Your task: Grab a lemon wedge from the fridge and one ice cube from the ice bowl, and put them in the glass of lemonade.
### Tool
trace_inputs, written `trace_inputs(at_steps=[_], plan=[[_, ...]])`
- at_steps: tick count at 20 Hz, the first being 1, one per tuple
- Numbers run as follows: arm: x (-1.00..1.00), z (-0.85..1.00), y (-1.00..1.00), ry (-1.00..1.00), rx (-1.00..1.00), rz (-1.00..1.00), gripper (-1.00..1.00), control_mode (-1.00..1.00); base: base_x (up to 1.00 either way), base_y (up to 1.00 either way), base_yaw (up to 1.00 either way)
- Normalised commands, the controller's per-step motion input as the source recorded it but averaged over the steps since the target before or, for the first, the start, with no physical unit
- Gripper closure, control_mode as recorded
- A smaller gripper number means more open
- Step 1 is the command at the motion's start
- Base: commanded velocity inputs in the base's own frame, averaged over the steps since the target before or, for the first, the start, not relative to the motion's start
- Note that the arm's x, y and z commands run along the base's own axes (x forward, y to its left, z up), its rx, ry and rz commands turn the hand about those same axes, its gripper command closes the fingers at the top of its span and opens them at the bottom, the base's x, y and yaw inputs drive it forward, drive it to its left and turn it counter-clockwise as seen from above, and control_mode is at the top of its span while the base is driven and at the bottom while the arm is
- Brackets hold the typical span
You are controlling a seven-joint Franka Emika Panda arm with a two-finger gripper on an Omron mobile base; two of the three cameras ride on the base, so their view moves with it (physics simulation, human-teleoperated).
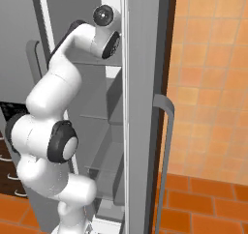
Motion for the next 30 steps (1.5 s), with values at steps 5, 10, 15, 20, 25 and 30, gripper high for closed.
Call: trace_inputs(at_steps=[5,10,15,20,25,30], plan=[[-1.00,-0.22,0.28,-0.32,-0.01,0.00,1.00,-1.00,0.00,0.00,0.00],[-1.00,0.02,0.31,0.37,0.00,0.00,1.00,-1.00,0.00,0.00,0.00],[-1.00,-0.02,0.22,0.81,-0.03,0.00,1.00,-1.00,0.00,0.00,0.00],[-0.85,-0.68,0.21,0.81,-0.09,0.01,1.00,-1.00,0.00,0.00,0.00],[-0.17,-0.20,0.03,0.06,-0.02,0.01,1.00,1.00,-0.80,0.49,0.16],[0.00,0.00,0.00,0.00,0.00,0.00,1.00,1.00,-0.67,1.00,0.40]])
